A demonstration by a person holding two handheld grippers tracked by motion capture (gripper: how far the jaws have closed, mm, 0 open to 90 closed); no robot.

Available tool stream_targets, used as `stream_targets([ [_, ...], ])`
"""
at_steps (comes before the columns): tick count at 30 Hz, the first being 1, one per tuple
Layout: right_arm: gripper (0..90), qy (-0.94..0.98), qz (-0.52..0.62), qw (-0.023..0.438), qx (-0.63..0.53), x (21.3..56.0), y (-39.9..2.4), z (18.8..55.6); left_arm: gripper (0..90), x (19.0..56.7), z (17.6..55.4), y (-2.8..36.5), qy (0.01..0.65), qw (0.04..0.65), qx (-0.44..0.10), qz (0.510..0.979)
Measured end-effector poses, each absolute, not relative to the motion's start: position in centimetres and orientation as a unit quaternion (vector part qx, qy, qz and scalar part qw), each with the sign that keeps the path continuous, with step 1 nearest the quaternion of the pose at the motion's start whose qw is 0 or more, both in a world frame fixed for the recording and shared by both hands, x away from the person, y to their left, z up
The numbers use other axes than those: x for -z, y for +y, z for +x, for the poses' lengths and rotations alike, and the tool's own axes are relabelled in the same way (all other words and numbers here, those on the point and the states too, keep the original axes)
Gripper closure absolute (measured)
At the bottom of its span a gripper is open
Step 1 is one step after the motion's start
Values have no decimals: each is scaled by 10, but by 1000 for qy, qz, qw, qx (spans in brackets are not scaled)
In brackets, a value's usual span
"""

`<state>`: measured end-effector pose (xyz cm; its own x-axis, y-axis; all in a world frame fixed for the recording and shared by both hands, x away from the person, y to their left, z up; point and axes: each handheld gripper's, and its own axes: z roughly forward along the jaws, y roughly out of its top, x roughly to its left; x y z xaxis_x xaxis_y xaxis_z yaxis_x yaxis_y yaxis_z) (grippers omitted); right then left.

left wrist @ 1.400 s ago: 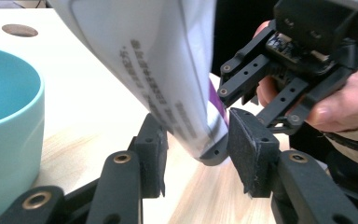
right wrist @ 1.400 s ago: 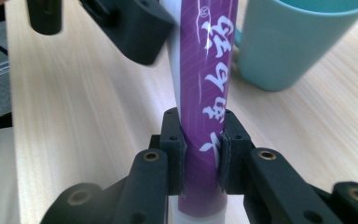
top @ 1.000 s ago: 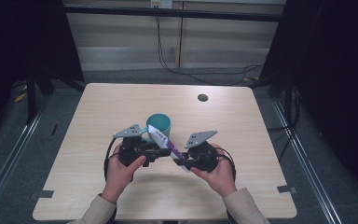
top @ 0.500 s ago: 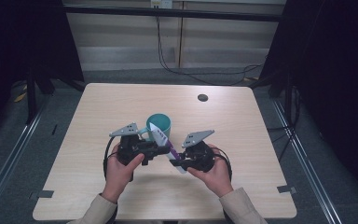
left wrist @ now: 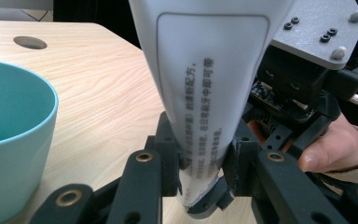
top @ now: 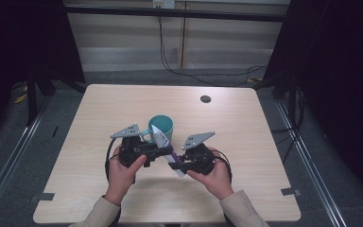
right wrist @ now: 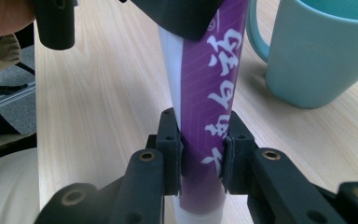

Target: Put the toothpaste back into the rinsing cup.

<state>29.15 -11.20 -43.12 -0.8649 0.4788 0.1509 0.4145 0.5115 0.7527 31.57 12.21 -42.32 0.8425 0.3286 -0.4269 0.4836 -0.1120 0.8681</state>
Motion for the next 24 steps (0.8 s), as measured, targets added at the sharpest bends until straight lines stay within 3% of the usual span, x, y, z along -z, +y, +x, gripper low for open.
stream_targets([
  [24,643,855,261,48,-445,431,-99,288,750,417,310,123,297,625,23,722],
])
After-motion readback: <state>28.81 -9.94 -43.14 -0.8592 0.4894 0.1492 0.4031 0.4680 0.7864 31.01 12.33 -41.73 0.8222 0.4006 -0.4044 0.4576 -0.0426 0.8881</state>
